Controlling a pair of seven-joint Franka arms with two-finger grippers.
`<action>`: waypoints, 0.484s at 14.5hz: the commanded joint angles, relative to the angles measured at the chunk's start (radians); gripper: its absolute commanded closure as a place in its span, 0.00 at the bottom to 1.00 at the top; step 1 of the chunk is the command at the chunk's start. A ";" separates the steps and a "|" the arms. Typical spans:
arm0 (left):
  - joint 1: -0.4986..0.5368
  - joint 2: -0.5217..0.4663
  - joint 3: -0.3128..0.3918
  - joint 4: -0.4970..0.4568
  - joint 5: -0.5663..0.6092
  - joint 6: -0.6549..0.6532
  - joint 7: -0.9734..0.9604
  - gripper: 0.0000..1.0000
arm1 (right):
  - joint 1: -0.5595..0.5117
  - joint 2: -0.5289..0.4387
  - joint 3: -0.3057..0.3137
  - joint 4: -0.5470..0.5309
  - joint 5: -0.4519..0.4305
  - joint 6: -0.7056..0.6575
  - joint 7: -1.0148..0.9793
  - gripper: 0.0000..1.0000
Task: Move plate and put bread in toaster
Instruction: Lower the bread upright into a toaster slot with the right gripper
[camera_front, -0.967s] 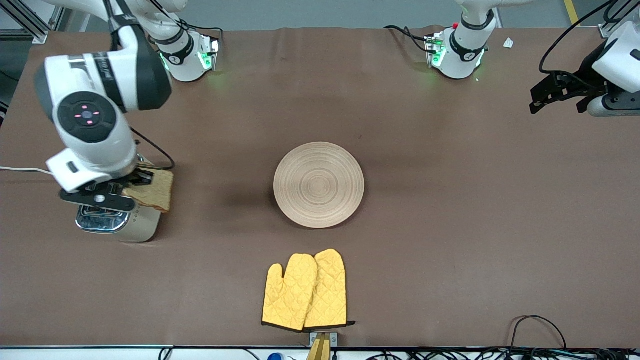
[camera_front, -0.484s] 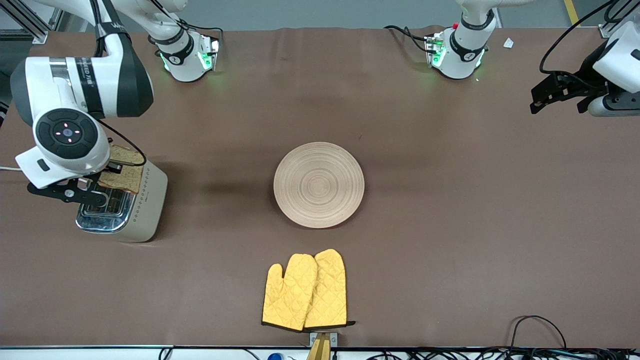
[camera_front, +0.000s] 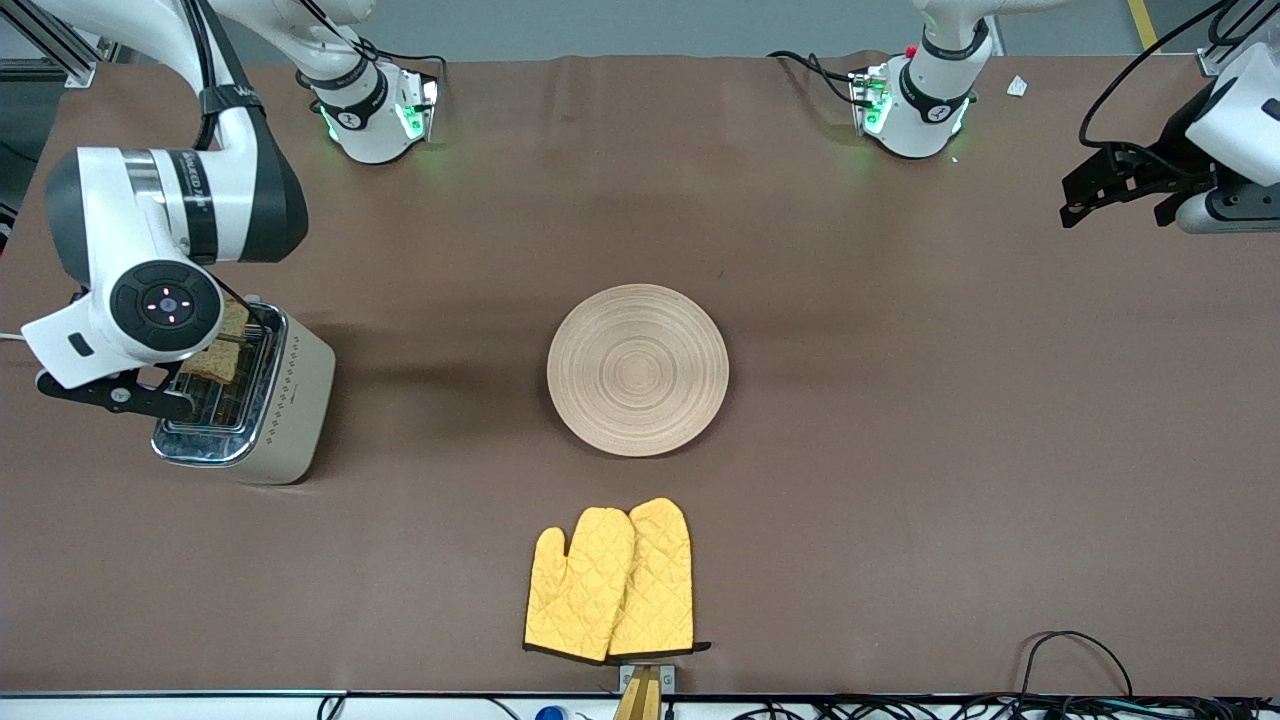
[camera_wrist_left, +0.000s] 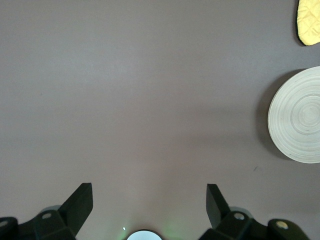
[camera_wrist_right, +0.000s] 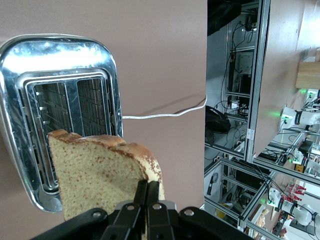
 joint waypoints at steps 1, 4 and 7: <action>-0.004 -0.004 0.000 0.000 0.014 0.006 -0.008 0.00 | 0.013 0.018 -0.006 -0.009 -0.044 0.015 0.009 1.00; -0.003 -0.002 0.000 0.000 0.014 0.009 -0.008 0.00 | 0.013 0.055 -0.006 -0.012 -0.102 0.037 0.049 1.00; -0.003 -0.002 0.000 0.000 0.015 0.009 -0.008 0.00 | 0.013 0.078 -0.006 -0.009 -0.136 0.050 0.083 1.00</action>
